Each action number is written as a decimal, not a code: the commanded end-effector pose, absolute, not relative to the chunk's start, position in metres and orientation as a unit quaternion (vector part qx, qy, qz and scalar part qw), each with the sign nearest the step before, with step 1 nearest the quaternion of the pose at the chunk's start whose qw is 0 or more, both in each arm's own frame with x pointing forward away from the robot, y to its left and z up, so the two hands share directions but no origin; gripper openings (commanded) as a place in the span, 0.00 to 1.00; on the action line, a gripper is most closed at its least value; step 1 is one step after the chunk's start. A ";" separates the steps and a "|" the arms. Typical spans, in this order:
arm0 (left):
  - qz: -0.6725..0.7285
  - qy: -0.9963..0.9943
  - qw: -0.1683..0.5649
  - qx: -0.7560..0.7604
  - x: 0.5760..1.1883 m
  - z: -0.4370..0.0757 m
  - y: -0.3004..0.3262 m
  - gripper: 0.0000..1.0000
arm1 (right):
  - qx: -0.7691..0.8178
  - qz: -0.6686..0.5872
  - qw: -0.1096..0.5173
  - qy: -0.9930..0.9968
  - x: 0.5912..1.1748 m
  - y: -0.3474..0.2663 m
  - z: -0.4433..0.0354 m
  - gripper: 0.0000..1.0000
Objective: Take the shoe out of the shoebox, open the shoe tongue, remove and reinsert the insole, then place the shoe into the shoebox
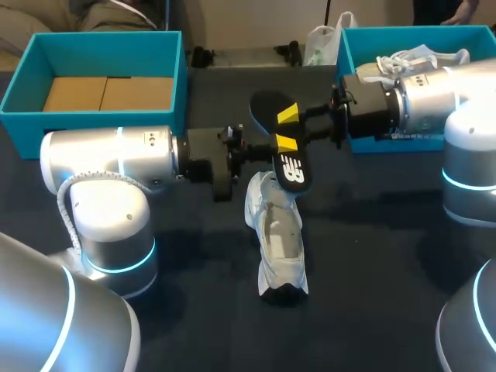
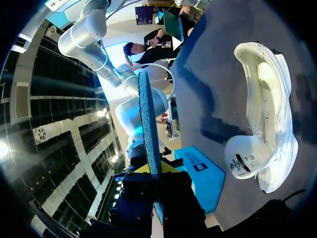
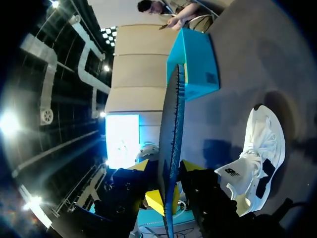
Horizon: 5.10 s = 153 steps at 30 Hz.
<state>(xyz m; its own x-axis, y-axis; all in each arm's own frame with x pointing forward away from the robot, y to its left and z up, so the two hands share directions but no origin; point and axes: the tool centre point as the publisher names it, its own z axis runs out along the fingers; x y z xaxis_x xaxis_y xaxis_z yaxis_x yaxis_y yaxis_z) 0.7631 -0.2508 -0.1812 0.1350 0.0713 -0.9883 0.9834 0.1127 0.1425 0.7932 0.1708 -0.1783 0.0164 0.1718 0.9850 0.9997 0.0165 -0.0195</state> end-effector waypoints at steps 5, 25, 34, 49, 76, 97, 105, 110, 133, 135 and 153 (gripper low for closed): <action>-0.416 0.509 0.546 0.519 0.763 -0.181 -0.253 0.00 | -0.549 -0.440 0.474 -0.529 0.790 0.170 -0.179 0.29; -0.416 0.509 0.546 0.519 0.763 -0.181 -0.253 0.00 | -0.531 -0.456 0.470 -0.538 0.788 0.172 -0.177 0.00; -0.416 0.509 0.546 0.519 0.763 -0.181 -0.253 0.38 | -0.521 -0.464 0.469 -0.541 0.787 0.171 -0.177 0.00; -0.422 0.571 0.468 0.526 0.769 -0.166 -0.177 1.00 | -0.525 -0.459 0.462 -0.548 0.785 0.164 -0.191 0.00; -0.249 0.660 0.269 0.657 0.816 -0.102 -0.172 1.00 | -0.531 -0.480 0.462 -0.524 0.775 0.175 -0.229 0.00; -0.160 0.701 0.137 0.682 0.851 -0.088 -0.187 1.00 | -0.530 -0.485 0.462 -0.521 0.774 0.174 -0.231 0.00; -0.077 0.702 0.048 0.706 0.859 -0.094 -0.197 1.00 | -0.530 -0.485 0.462 -0.521 0.774 0.174 -0.231 0.00; -0.045 0.709 0.004 0.704 0.862 -0.103 -0.203 1.00 | -0.530 -0.485 0.462 -0.521 0.774 0.174 -0.231 0.00; 0.004 0.713 -0.076 0.697 0.863 -0.127 -0.226 1.00 | -0.530 -0.485 0.462 -0.521 0.774 0.174 -0.231 0.00; -0.013 0.713 -0.071 0.697 0.862 -0.128 -0.229 1.00 | -0.530 -0.485 0.462 -0.521 0.774 0.174 -0.231 0.00; -0.239 0.685 0.172 0.666 0.834 -0.133 -0.192 1.00 | -0.530 -0.485 0.462 -0.521 0.774 0.174 -0.231 0.00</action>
<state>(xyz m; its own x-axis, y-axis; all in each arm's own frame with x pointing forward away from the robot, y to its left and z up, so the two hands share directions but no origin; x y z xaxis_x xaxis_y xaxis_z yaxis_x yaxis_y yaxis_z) 0.8482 -0.2216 -0.1272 -0.0074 0.9950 -0.1000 0.9896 -0.0071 -0.1437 0.7748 0.1726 -0.2315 -0.0123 0.1024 0.9947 0.9995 -0.0282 0.0153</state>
